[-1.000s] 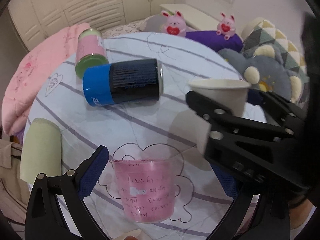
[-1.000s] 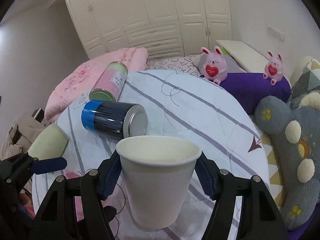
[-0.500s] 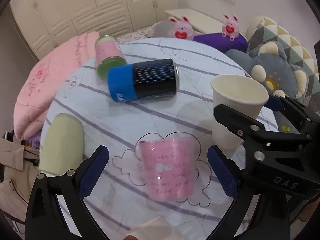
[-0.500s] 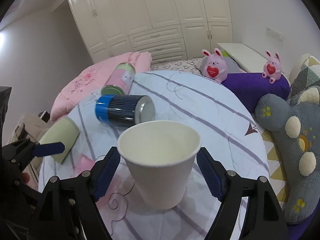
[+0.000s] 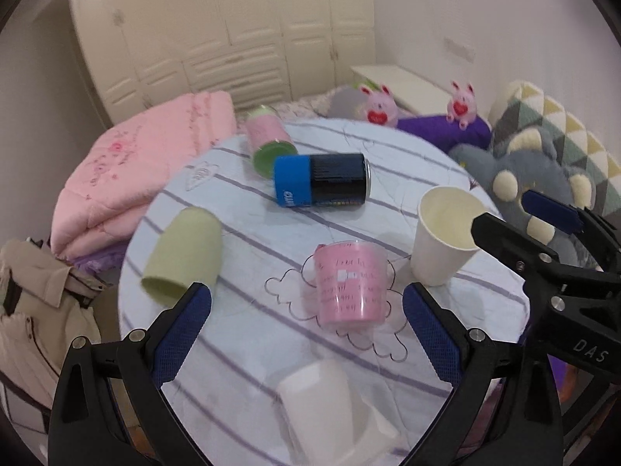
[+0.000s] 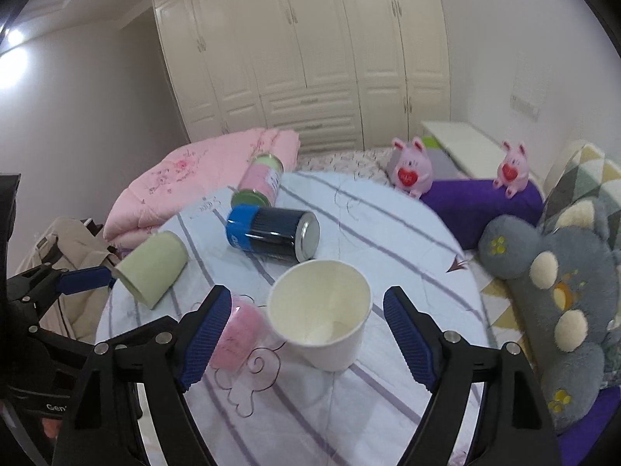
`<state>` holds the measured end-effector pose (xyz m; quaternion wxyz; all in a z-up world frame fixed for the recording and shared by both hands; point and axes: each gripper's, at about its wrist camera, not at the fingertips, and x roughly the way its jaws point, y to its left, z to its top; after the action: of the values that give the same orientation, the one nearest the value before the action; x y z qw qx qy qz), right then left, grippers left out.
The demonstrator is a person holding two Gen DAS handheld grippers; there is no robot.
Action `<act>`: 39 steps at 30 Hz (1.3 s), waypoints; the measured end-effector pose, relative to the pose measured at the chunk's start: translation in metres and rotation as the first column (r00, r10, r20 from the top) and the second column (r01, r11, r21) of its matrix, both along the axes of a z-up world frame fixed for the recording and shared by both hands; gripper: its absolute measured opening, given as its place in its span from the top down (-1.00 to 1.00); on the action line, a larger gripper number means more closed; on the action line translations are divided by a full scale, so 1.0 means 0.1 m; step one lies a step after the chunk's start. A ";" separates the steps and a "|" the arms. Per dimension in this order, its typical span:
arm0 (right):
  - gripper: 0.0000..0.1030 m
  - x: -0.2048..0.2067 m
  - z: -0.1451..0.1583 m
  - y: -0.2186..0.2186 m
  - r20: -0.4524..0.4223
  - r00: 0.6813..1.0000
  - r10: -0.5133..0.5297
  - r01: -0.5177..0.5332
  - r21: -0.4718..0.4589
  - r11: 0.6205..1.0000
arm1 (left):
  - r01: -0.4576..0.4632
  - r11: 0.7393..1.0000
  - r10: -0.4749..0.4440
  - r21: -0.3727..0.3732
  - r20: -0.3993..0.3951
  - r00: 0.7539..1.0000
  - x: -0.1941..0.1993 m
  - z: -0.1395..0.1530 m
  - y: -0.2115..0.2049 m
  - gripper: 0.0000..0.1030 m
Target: Flip cup upright
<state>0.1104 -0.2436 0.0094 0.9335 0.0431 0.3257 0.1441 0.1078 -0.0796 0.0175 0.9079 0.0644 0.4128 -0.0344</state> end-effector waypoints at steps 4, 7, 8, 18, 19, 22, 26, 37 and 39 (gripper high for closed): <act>-0.60 -0.32 0.18 0.07 0.054 0.998 -0.012 0.014 -0.035 0.999 | -0.040 0.999 0.040 0.000 0.077 0.996 -0.33 0.13 0.05 -0.95; -0.60 -0.53 0.27 0.13 0.079 0.997 -0.021 0.025 -0.054 0.998 | -0.050 0.998 0.053 -0.028 0.105 0.993 -0.57 0.17 0.12 -0.95; -0.60 -0.59 0.29 0.14 0.083 0.996 -0.022 0.027 -0.059 0.998 | -0.054 0.998 0.058 -0.034 0.109 0.992 -0.62 0.17 0.14 -0.95; -0.60 -1.12 0.31 0.33 0.110 0.993 -0.045 0.059 -0.130 0.990 | -0.067 0.994 0.080 -0.089 0.148 0.986 -1.10 0.17 0.32 -0.95; -0.60 -1.16 0.31 0.33 0.111 0.993 -0.046 0.060 -0.129 0.990 | -0.066 0.994 0.079 -0.091 0.155 0.985 -1.13 0.17 0.32 -0.95; -0.60 -1.26 0.30 0.34 0.121 0.991 -0.055 0.070 -0.124 0.990 | -0.065 0.993 0.083 -0.102 0.185 0.979 -1.23 0.19 0.36 -0.96; -0.60 -1.39 0.31 0.37 0.139 0.988 -0.066 0.083 -0.126 0.988 | -0.064 0.991 0.088 -0.121 0.213 0.973 -1.33 0.23 0.41 -0.99; -0.60 -1.57 0.35 0.43 0.189 0.977 -0.097 0.125 -0.146 0.981 | -0.058 0.986 0.103 -0.158 0.294 0.950 -1.53 0.32 0.47 -0.99; -0.60 -1.57 0.34 0.43 0.183 0.979 -0.093 0.120 -0.141 0.983 | -0.060 0.986 0.104 -0.153 0.303 0.947 -1.54 0.32 0.46 -0.99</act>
<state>-0.0462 -0.2010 0.0435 0.9655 -0.0232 0.2493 0.0719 -0.0465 -0.0339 0.0498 0.9644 -0.0131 0.2638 -0.0153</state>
